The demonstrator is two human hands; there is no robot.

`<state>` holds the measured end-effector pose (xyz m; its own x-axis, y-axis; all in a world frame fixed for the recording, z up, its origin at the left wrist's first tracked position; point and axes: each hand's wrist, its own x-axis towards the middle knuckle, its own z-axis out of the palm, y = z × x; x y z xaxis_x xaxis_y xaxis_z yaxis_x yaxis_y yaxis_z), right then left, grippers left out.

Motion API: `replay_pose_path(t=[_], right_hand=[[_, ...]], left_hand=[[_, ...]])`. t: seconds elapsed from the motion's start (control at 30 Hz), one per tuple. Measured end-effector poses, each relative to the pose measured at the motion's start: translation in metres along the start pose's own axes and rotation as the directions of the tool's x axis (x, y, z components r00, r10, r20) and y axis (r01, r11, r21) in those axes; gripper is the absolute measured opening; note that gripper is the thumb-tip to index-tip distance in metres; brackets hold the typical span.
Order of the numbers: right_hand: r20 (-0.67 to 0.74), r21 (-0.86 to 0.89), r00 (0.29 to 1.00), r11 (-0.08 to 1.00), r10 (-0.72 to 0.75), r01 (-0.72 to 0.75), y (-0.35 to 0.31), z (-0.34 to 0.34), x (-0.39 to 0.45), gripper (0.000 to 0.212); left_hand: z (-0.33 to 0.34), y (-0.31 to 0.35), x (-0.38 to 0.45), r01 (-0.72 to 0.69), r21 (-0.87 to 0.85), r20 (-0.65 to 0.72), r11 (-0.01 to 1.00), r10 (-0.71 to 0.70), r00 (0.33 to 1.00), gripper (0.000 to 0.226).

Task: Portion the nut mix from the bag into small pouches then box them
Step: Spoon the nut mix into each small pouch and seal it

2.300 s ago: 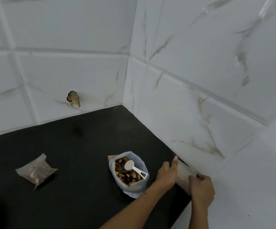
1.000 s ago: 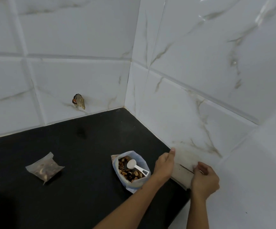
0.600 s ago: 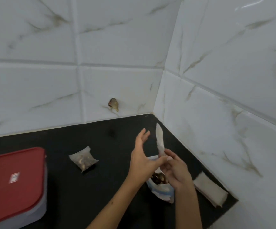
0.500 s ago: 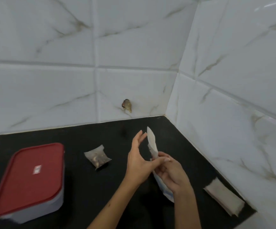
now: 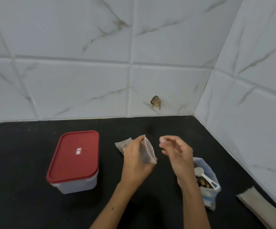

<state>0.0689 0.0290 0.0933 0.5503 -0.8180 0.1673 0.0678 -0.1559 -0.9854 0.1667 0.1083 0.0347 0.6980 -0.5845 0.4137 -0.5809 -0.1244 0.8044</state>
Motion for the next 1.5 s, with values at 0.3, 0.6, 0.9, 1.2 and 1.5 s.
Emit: replay_pose_path(t=[0.3, 0.6, 0.9, 1.2, 1.5], right_hand=[[0.144, -0.686, 0.989, 0.718, -0.028, 0.12, 0.0, 0.005, -0.008, 0.025], [0.28, -0.458, 0.951, 0.889, 0.13, 0.013, -0.003, 0.004, -0.004, 0.018], [0.323, -0.513, 0.935, 0.857, 0.145, 0.044, -0.001, -0.001, 0.0, 0.018], [0.458, -0.458, 0.841, 0.887, 0.287, -0.053, 0.003, -0.009, -0.002, 0.017], [0.339, -0.489, 0.913, 0.871, 0.229, -0.037, 0.005, -0.022, -0.006, 0.012]], left_hand=[[0.011, 0.004, -0.009, -0.056, 0.104, -0.005, 0.993, 0.057, 0.998, 0.069], [0.023, 0.003, -0.011, 0.014, -0.018, -0.017, 1.0, -0.014, 1.0, 0.037], [0.023, 0.002, -0.015, 0.037, -0.108, 0.02, 0.993, -0.035, 0.999, 0.065], [0.033, -0.003, -0.019, 0.035, -0.131, -0.011, 0.991, -0.037, 0.999, 0.035], [0.048, 0.009, -0.025, 0.117, -0.239, 0.06, 0.964, -0.106, 0.993, 0.04]])
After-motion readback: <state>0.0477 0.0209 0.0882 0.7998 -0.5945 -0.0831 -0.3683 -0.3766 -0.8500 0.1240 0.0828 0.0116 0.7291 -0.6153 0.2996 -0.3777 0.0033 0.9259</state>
